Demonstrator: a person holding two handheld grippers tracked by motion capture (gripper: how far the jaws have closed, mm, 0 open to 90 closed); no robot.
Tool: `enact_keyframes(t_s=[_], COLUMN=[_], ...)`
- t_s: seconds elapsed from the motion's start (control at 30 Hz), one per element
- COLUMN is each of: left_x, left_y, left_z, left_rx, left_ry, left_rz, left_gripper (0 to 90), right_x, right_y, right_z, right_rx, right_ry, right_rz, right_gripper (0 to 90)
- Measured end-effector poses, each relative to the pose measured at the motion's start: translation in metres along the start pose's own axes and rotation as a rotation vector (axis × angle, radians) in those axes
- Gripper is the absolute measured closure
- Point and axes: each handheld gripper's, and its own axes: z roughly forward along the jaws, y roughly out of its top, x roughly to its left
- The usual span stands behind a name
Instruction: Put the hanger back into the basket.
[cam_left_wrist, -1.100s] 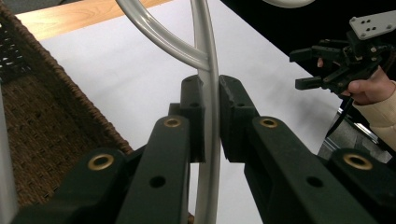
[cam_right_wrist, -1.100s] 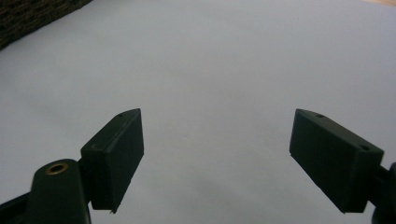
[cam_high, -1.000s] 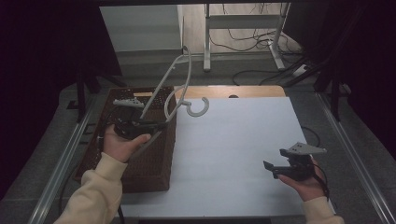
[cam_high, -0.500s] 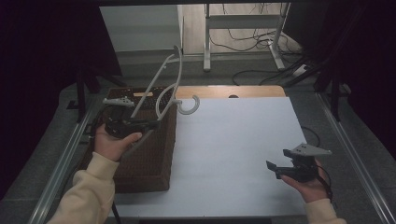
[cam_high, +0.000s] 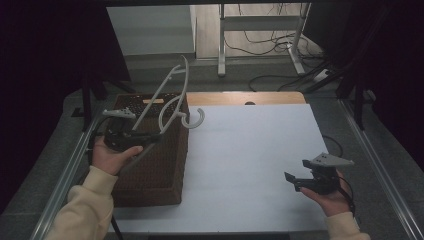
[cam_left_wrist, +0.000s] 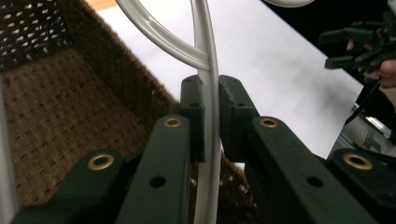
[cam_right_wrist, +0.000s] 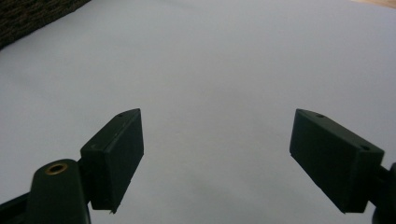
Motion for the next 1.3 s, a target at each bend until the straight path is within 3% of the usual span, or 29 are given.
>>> enact_keyframes(t_s=[0.33,1.3], left_x=[0.022,0.046], left_y=[-0.023,-0.051], left_z=[-0.005,0.000], left_rx=[0.022,0.148], left_ry=[-0.005,-0.046], left_rz=[-0.020,-0.037], left_gripper=[81.7,81.6], right_x=[0.000,0.000], right_y=[-0.001,-0.002], right_z=[0.000,0.002], right_rx=[0.006,0.019], right_ry=[-0.004,-0.003], right_rz=[0.002,0.007], right_gripper=[17.6,17.6])
